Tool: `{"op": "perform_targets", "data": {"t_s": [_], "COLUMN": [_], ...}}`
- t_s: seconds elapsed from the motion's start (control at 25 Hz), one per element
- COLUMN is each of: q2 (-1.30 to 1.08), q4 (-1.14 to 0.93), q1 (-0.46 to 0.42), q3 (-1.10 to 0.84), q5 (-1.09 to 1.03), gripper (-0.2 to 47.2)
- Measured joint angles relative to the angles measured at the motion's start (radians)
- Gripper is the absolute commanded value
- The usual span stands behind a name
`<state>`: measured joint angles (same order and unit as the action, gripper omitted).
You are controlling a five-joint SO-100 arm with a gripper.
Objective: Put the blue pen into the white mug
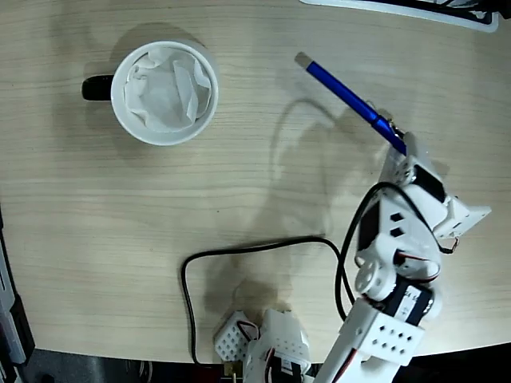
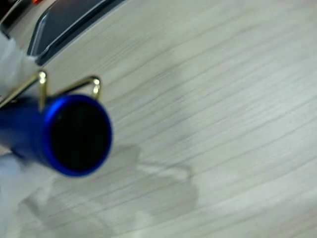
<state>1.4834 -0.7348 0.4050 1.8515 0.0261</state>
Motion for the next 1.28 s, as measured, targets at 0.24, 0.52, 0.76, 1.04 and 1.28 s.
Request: {"op": "perform_targets", "data": {"t_s": [0.24,0.52,0.76,1.04,1.28], "q2": [0.143,0.319,0.443,0.454,0.431], "q4": [0.117,0.230,0.382,0.420,0.483], "q1": [0.003,-0.041,-0.135,-0.305,-0.466], "q3": [0.054,0.055,0.055,-0.035,-0.094], "q5": [-0.267,-0.630,-0.959,-1.273,-1.496], "gripper": [0.1,0.1,0.1,0.1,0.1]}}
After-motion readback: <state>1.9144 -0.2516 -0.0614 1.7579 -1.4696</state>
